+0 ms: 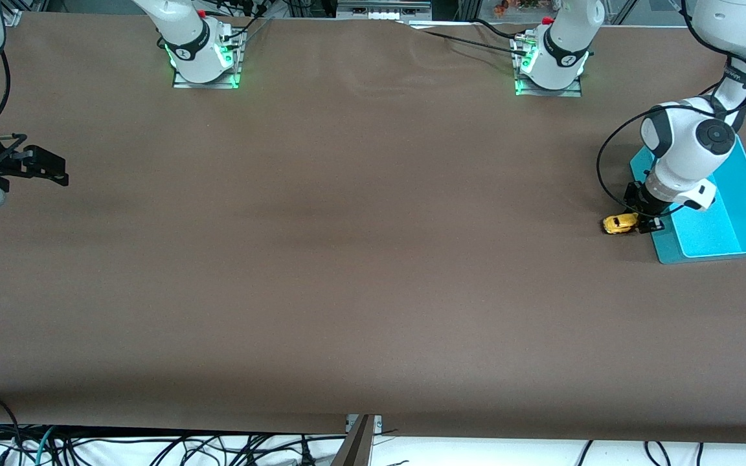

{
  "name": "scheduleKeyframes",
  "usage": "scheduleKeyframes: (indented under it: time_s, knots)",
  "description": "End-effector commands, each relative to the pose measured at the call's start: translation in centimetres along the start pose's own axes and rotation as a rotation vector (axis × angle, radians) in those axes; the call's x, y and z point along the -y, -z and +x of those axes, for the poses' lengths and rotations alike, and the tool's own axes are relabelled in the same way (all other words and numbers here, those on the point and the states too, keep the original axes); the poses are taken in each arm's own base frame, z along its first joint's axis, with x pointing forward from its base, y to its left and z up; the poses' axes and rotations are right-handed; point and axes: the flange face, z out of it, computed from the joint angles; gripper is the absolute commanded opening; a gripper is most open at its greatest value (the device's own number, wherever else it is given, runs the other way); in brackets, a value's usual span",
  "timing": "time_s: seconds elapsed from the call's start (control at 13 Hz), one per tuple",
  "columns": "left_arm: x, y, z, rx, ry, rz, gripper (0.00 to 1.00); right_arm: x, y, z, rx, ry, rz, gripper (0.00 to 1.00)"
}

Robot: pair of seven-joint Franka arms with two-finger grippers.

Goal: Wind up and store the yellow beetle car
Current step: 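Lift the car with the left gripper and carry it over the bin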

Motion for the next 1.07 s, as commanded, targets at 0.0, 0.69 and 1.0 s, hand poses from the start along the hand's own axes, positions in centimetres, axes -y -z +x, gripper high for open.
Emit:
scheduleKeyframes:
  time_s: [0.0,0.69,1.0]
  knots:
    - [-0.2,2.85,-0.25,0.002,0.001,0.003,0.0,-0.22,0.45,-0.41,-0.008,-0.004,-0.006,1.0]
    - [-0.08,2.65,-0.57,0.004,-0.005,0.009,0.0,-0.3,0.43,-0.38,-0.008,-0.005,-0.004,1.0]
    - [-0.17,2.99,-0.63,0.004,-0.002,0.004,0.0,-0.3,0.37,-0.36,-0.008,-0.007,-0.004,1.0]
